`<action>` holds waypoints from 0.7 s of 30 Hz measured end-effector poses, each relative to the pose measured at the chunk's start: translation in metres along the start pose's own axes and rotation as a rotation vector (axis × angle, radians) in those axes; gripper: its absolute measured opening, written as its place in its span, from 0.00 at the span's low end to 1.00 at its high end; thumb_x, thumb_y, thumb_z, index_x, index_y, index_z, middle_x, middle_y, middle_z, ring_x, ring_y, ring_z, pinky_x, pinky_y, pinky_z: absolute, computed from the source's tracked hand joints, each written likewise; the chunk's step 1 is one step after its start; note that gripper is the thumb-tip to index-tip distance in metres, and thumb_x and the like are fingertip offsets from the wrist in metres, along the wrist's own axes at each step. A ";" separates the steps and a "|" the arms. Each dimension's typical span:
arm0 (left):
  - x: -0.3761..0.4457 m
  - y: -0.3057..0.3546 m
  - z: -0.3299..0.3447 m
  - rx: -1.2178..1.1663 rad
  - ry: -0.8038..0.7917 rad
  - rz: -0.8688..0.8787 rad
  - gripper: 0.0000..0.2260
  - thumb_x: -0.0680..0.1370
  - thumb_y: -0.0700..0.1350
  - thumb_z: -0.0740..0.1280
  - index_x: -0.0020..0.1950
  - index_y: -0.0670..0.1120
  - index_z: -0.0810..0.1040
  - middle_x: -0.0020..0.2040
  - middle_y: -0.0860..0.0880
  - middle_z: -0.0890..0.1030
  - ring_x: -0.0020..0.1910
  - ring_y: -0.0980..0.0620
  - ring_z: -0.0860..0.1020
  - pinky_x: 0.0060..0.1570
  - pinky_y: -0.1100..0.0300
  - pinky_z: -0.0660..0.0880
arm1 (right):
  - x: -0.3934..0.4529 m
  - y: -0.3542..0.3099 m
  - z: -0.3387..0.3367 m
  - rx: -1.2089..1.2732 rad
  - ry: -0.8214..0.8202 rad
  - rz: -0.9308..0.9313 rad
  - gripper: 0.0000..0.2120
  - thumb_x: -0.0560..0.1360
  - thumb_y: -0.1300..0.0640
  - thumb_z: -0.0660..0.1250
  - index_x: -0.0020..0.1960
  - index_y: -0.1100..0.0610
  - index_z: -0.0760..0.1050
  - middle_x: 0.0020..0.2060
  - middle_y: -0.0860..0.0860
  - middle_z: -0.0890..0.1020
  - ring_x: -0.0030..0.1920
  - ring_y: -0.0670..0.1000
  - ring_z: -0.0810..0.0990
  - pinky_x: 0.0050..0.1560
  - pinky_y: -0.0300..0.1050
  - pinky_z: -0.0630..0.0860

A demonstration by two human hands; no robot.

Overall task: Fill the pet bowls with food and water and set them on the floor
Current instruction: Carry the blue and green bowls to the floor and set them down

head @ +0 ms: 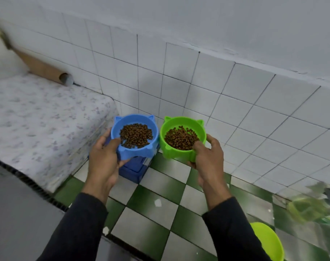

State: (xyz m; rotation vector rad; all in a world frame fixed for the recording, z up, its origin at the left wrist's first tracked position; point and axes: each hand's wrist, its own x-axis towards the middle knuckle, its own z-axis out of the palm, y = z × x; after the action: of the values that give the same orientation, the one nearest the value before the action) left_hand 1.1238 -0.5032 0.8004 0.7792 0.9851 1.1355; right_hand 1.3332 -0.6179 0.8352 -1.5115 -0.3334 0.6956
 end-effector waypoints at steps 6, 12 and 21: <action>0.008 0.049 -0.070 -0.064 0.131 0.067 0.19 0.82 0.39 0.67 0.72 0.54 0.77 0.53 0.50 0.88 0.50 0.46 0.87 0.38 0.54 0.82 | -0.028 -0.002 0.083 0.004 -0.098 -0.019 0.19 0.77 0.60 0.66 0.65 0.46 0.73 0.45 0.45 0.81 0.45 0.50 0.82 0.30 0.41 0.78; 0.020 0.104 -0.154 -0.069 0.257 0.132 0.19 0.82 0.40 0.68 0.70 0.56 0.79 0.50 0.52 0.88 0.50 0.44 0.85 0.38 0.53 0.82 | -0.066 0.000 0.180 0.000 -0.205 -0.055 0.18 0.77 0.61 0.66 0.65 0.49 0.74 0.49 0.47 0.80 0.44 0.50 0.82 0.28 0.40 0.77; 0.026 0.175 -0.286 -0.119 0.408 0.205 0.19 0.83 0.40 0.66 0.73 0.53 0.76 0.59 0.48 0.85 0.46 0.47 0.84 0.33 0.56 0.80 | -0.128 0.021 0.327 -0.035 -0.416 -0.030 0.19 0.77 0.59 0.65 0.66 0.48 0.72 0.52 0.50 0.80 0.49 0.53 0.82 0.32 0.44 0.80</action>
State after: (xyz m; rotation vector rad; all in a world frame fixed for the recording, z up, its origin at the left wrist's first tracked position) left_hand 0.7987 -0.4276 0.8418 0.5711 1.1799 1.5573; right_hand 1.0325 -0.4380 0.8633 -1.3848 -0.6839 0.9850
